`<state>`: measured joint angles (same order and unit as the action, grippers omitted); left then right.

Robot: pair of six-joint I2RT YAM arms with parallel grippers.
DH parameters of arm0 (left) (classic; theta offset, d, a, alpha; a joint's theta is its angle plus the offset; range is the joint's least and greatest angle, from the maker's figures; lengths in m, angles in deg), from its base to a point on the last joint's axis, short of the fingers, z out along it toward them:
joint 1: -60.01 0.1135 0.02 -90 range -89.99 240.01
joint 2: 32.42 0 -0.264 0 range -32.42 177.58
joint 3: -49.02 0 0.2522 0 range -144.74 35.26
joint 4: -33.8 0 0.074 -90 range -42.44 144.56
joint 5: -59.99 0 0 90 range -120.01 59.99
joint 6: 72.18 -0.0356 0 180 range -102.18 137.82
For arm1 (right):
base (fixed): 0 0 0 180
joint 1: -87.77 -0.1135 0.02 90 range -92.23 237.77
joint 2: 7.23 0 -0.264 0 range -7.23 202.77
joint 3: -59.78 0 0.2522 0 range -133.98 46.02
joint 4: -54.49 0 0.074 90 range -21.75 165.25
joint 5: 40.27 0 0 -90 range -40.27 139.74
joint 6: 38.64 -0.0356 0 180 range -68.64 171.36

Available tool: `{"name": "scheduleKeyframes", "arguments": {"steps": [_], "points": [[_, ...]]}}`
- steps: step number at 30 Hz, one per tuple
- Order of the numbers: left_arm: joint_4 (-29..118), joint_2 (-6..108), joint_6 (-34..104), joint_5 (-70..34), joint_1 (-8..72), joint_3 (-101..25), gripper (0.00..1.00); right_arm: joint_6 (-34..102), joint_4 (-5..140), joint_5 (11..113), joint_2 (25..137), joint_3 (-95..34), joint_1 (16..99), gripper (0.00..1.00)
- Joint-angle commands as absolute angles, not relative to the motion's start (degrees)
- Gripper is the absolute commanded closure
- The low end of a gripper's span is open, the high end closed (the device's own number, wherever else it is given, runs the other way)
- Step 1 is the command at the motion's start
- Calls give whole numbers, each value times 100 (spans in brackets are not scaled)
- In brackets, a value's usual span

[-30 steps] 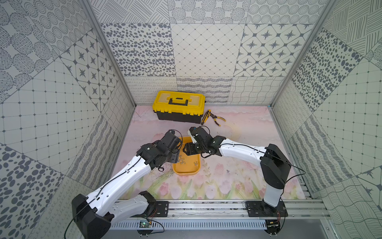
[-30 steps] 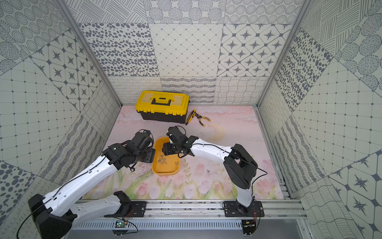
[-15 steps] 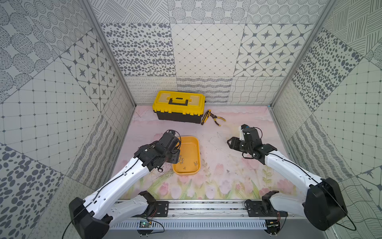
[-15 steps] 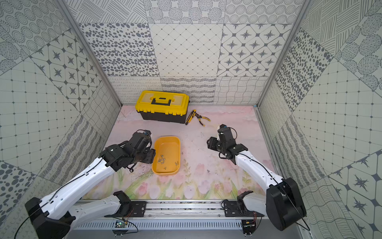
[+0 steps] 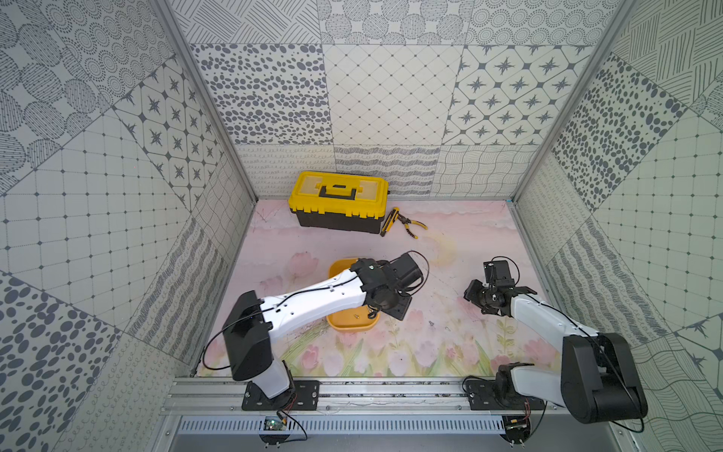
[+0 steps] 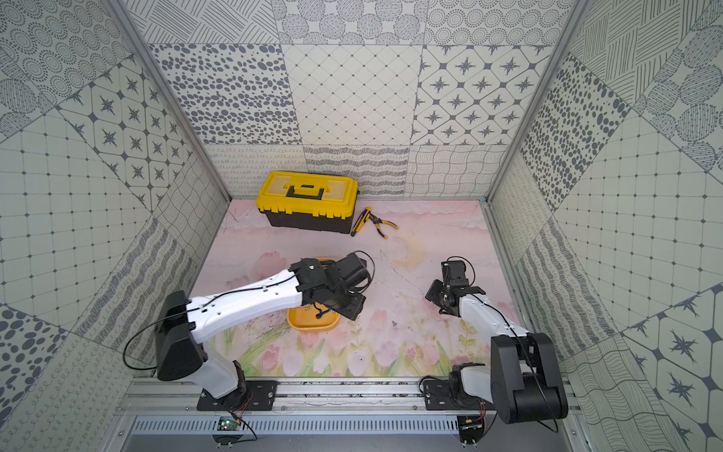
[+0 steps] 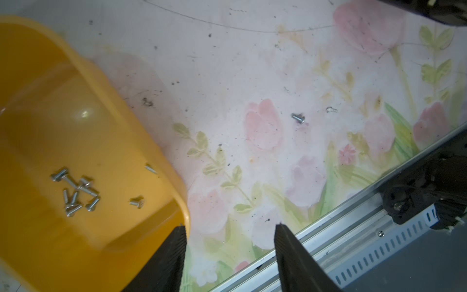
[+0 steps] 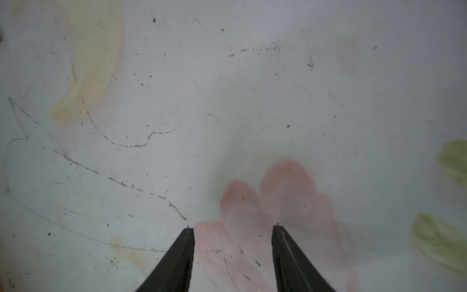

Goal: Put the screws on the desktop into the storage box
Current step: Pick up the screw from the center of the board.

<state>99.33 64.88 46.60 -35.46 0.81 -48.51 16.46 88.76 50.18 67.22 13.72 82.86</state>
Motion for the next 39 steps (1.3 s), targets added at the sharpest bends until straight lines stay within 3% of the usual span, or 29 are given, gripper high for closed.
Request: {"name": "scheduleKeyframes", "arguments": {"steps": [1,6,10,17,39], "points": [[10121,7830,4121,-2909,-581,-5766,41,1725,8802,5158,7123,1104,8353,47],[10047,8571,3377,-2824,-584,-6295,44,1729,8833,5221,7187,1080,8377,47],[10275,9173,3261,-2698,-573,-6861,51,1720,8837,5202,7124,1103,8373,47],[10145,9677,3285,-2722,-560,-7113,53,1717,8826,5227,7143,1099,8373,47],[9956,10187,3454,-3038,-257,-7346,55,1724,8792,5317,7182,1095,8373,48]]}}
